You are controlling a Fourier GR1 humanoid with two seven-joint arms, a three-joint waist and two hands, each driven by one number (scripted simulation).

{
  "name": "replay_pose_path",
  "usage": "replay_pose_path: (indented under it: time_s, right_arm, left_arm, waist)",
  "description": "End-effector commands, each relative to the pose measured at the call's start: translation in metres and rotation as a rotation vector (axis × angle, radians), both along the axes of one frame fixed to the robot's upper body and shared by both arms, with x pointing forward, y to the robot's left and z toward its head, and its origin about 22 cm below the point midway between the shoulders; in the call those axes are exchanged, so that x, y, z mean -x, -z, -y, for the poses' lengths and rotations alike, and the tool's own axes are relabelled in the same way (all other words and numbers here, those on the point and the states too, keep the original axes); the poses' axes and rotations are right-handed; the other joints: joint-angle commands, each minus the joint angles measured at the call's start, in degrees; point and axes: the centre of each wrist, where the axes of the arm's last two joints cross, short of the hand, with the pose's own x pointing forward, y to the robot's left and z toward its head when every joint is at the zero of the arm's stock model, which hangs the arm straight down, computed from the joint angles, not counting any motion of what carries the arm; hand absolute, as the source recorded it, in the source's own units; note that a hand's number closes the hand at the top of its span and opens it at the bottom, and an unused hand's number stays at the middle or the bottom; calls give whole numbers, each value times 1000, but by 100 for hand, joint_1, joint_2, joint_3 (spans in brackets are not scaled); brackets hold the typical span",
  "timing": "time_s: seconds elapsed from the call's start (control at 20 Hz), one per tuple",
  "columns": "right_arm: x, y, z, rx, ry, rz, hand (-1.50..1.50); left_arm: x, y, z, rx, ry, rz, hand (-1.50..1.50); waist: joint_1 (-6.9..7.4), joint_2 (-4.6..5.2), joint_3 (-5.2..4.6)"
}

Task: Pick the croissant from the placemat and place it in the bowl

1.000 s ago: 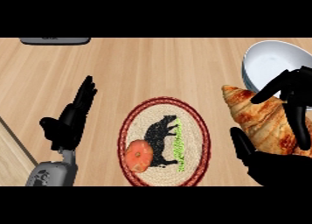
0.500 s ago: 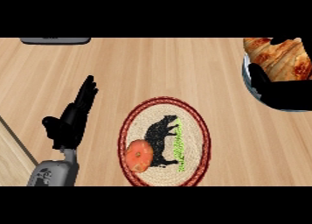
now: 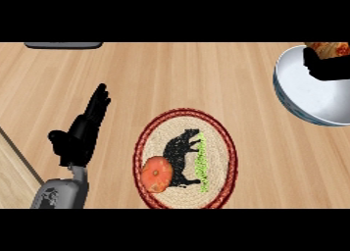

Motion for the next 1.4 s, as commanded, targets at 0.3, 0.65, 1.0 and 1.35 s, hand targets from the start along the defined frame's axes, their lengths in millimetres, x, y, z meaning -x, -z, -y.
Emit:
replay_pose_path:
  time_s: [0.3,0.65,1.0,1.35]
  right_arm:
    - [-51,75,72,90,100,-28,150]
    - [-61,113,113,32,54,-208,150]
    - [-62,147,130,-185,-62,-309,-150]
    - [-65,123,144,-336,-124,-36,-150]
  left_arm:
    - [0,-14,13,18,18,1,0]
    - [5,-3,-3,2,10,-26,0]
    - [11,-5,-1,-9,9,5,0]
    - [13,-17,-13,-1,11,3,0]
  waist:
    - [26,5,4]
    - [39,6,4]
    - [55,1,7]
    - [32,-11,7]
